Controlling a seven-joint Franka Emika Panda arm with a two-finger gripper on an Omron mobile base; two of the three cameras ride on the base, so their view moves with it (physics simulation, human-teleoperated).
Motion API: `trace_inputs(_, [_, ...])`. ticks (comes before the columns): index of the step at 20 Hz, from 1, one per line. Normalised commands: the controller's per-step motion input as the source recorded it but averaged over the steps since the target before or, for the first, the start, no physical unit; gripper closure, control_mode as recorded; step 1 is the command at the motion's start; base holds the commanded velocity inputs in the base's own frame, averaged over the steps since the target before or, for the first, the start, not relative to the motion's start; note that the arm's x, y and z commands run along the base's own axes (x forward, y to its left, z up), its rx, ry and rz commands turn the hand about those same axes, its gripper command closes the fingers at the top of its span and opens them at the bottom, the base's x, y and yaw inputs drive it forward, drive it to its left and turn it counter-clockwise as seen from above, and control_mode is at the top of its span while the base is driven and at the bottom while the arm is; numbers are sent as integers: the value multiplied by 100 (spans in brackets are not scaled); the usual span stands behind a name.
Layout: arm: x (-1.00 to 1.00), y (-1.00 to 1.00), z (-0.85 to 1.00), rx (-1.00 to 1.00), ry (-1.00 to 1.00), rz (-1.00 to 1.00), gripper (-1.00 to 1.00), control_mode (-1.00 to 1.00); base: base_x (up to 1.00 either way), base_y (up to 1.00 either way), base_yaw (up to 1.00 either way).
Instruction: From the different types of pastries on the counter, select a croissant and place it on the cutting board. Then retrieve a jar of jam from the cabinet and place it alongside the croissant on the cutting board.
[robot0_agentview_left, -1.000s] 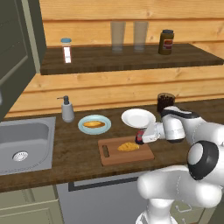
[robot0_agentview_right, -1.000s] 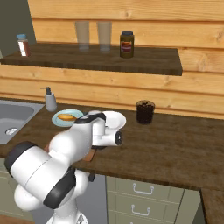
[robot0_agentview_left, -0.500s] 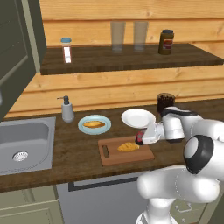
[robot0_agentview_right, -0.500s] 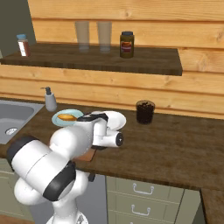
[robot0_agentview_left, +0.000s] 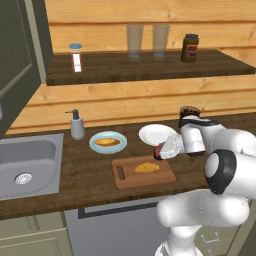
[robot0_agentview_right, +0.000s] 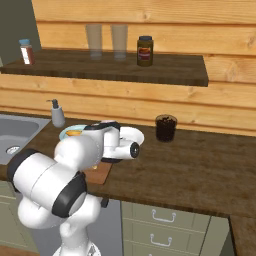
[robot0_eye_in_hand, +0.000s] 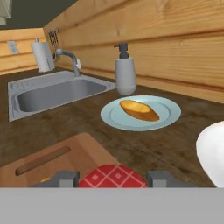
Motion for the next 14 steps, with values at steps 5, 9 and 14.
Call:
trace_inputs(5, [0, 0, -20, 0, 0, 0, 100, -100, 0, 0, 0])
trace_inputs(9, [0, 0, -29, 0, -2, 0, 100, -100, 0, 0, 0])
trace_inputs(14, [6, 0, -22, -1, -1, 0, 100, -100, 0, 0, 0])
